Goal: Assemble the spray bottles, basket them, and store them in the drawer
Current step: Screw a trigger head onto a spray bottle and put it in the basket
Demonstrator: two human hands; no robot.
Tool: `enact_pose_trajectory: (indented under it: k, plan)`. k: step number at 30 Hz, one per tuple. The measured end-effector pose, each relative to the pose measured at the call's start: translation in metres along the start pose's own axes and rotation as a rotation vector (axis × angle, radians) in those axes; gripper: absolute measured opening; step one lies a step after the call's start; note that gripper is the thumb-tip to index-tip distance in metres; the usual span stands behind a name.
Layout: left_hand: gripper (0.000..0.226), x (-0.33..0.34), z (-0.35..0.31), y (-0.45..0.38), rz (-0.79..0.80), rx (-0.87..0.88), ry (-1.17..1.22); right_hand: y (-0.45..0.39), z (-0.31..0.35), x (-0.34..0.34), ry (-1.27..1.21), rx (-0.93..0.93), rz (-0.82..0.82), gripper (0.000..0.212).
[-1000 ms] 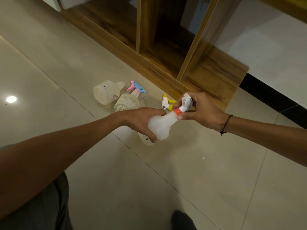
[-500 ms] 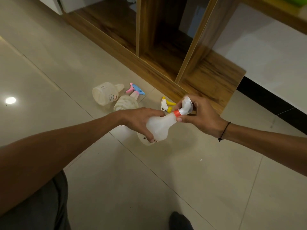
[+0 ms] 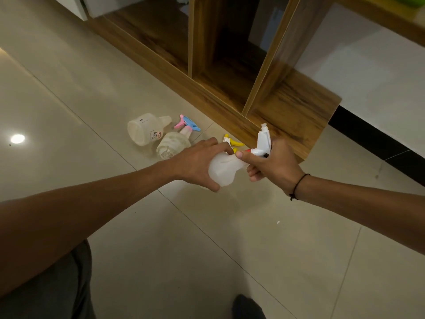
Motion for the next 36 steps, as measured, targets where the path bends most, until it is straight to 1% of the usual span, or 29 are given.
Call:
enact_pose_trajectory:
  k: [2,4,6,7,9,10,11,12,13,15,16,17,18,20,21,23,24,26,28,31,32,34,36]
  plan:
    - [0.101,0.001,0.002,-0.001,0.029,-0.015,0.011,-0.002,0.002,-0.001,0.036,-0.011,0.023,0.035]
    - [0.103,-0.001,0.003,-0.001,0.076,-0.007,0.065,-0.004,0.002,-0.008,0.034,-0.019,-0.001,0.031]
    - [0.099,-0.010,0.007,-0.002,0.063,-0.023,0.180,-0.004,0.002,-0.015,-0.008,-0.028,-0.026,0.025]
    - [0.096,-0.016,0.011,-0.002,0.049,-0.060,0.291,-0.004,0.003,-0.018,-0.028,-0.037,-0.035,0.023]
    - [0.092,-0.021,0.024,-0.002,0.052,-0.220,0.636,-0.004,0.007,-0.025,-0.068,-0.059,-0.051,0.021]
    - [0.086,-0.018,0.032,-0.002,0.076,-0.334,0.813,-0.004,0.009,-0.027,-0.087,-0.072,-0.057,0.023]
    - [0.079,-0.014,0.038,-0.001,0.106,-0.441,0.941,-0.004,0.013,-0.028,-0.100,-0.087,-0.058,0.026]
    - [0.075,-0.009,0.043,0.000,0.154,-0.521,1.002,-0.004,0.016,-0.029,-0.101,-0.103,-0.055,0.029]
    - [0.076,-0.004,0.044,0.002,0.234,-0.558,1.017,-0.004,0.018,-0.028,-0.091,-0.115,-0.052,0.031]
    - [0.087,0.008,0.038,0.006,0.441,-0.515,1.028,-0.004,0.020,-0.027,-0.070,-0.129,-0.055,0.030]
    - [0.092,0.011,0.033,0.007,0.512,-0.470,1.058,-0.004,0.020,-0.028,-0.067,-0.125,-0.065,0.027]
    - [0.095,0.012,0.029,0.008,0.539,-0.427,1.106,-0.005,0.018,-0.030,-0.071,-0.112,-0.080,0.023]
    - [0.095,0.011,0.026,0.007,0.528,-0.389,1.165,-0.005,0.015,-0.033,-0.080,-0.090,-0.099,0.021]
    - [0.090,0.007,0.024,0.002,0.441,-0.320,1.247,-0.003,0.007,-0.039,-0.116,-0.034,-0.138,0.024]
    - [0.083,0.005,0.025,-0.002,0.383,-0.295,1.246,-0.003,0.004,-0.042,-0.138,-0.009,-0.149,0.025]
    - [0.072,0.001,0.026,-0.007,0.278,-0.270,1.156,-0.003,-0.001,-0.044,-0.159,0.008,-0.151,0.024]
    - [0.073,0.000,0.026,-0.009,0.245,-0.259,1.083,-0.004,0.000,-0.043,-0.148,-0.001,-0.144,0.022]
    - [0.085,-0.002,0.026,-0.013,0.226,-0.223,0.924,-0.006,0.005,-0.041,-0.098,-0.032,-0.116,0.018]
    - [0.091,-0.005,0.025,-0.016,0.203,-0.181,0.766,-0.008,0.009,-0.039,-0.053,-0.060,-0.092,0.021]
    - [0.088,-0.017,0.022,-0.021,0.052,-0.109,0.446,-0.008,0.007,-0.037,-0.039,-0.046,-0.108,0.027]
    - [0.088,-0.018,0.019,-0.022,-0.002,-0.091,0.376,-0.007,0.005,-0.037,-0.035,-0.035,-0.116,0.029]
    - [0.090,-0.014,0.013,-0.022,-0.071,-0.066,0.327,-0.005,0.000,-0.036,-0.016,-0.020,-0.125,0.037]
    - [0.092,-0.007,0.010,-0.022,-0.088,-0.060,0.297,-0.004,-0.002,-0.037,0.005,-0.005,-0.141,0.042]
Point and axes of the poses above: each hand's wrist, its own y-axis away from the middle knuckle, its own x-axis out of the palm, z = x × y, the point moved 7 cm from there along -y, towards the middle knuckle, and after that the axes turned 7 degrees about -y, right-handed, at the moved point
